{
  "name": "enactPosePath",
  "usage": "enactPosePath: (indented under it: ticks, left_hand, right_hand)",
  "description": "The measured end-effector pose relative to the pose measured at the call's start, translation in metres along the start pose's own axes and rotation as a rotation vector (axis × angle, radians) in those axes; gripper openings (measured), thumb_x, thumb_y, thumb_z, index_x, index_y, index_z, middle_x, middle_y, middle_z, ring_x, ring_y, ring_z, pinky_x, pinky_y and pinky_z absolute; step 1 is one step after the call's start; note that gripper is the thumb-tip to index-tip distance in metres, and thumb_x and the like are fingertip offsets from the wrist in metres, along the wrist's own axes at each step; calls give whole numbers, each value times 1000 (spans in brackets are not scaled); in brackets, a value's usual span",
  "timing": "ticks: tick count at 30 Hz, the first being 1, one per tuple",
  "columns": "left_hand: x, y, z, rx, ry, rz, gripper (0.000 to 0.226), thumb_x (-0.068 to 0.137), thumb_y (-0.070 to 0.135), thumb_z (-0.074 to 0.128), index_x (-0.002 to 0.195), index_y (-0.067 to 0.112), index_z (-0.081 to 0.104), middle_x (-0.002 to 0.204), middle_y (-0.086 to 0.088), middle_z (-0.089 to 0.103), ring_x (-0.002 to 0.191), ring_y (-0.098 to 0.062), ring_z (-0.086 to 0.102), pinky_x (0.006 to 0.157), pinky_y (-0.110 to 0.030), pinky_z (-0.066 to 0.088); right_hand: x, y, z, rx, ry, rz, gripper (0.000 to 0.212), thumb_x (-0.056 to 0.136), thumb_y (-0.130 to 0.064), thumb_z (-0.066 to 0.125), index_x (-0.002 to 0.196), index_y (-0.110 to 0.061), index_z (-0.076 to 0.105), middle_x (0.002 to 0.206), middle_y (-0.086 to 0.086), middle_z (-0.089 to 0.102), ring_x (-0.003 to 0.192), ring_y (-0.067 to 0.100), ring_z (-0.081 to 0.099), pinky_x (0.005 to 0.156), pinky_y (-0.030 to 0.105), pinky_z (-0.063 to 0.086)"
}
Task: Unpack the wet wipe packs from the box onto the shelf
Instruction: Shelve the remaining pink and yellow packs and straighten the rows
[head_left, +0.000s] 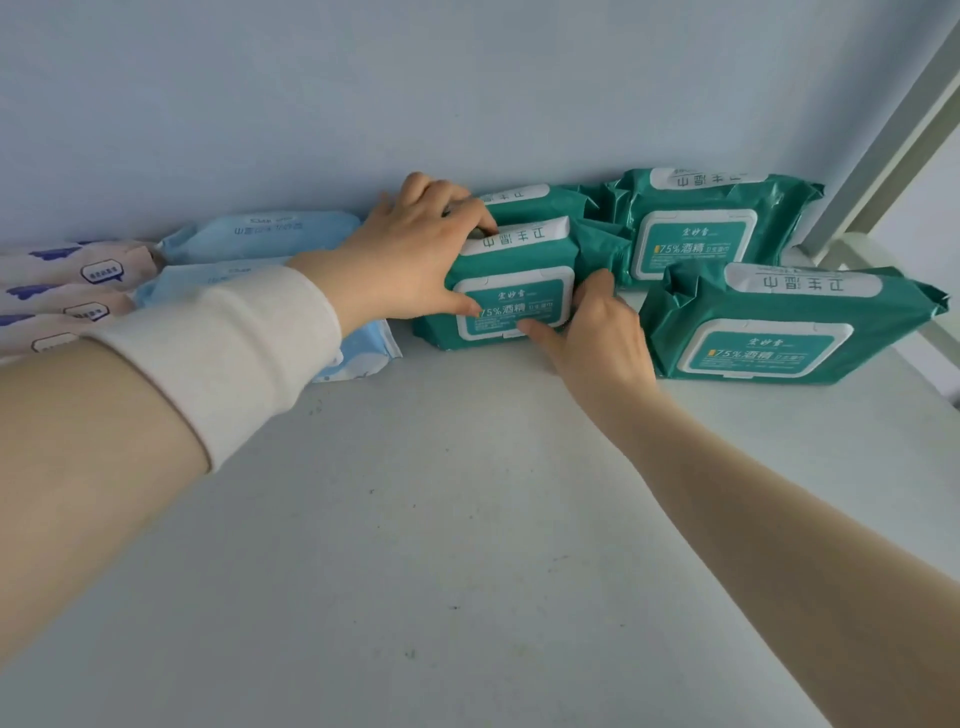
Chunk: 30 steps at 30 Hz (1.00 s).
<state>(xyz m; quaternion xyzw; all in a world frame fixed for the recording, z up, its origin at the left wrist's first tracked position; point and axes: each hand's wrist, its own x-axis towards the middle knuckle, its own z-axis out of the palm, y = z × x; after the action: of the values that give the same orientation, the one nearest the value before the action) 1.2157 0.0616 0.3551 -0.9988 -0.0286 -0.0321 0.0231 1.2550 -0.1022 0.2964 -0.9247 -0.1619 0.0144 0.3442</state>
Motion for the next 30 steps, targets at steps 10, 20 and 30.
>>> enactPosePath:
  ticks: [10, 20, 30]
  left_hand:
    - [-6, -13, -10, -63, -78, -22, 53, 75, 31, 74, 116, 16, 46, 137, -5, 40, 135, -25, 32, 99, -45, 41]
    - [-7, -23, -8, -100, -77, -52, 89, 76, 37, 72, 147, 28, 20, 148, -4, 34, 135, -27, 33, 103, -44, 36]
    - [0, -27, -10, 2, -63, -41, 80, 69, 45, 74, 137, 29, 34, 134, -6, 41, 126, -28, 41, 89, -43, 42]
  right_hand:
    - [-2, -6, 31, 388, 117, -3, 115, 73, -28, 77, 149, -9, -8, 156, 9, 13, 144, 22, 14, 117, 32, 13]
    - [13, -7, 26, 556, 14, 54, 94, 70, -20, 81, 143, -17, 21, 141, -4, 44, 129, 13, 43, 105, 25, 36]
    - [8, -13, 23, 430, 76, 116, 76, 69, -27, 81, 128, -12, 34, 127, 0, 56, 114, 18, 54, 83, 21, 39]
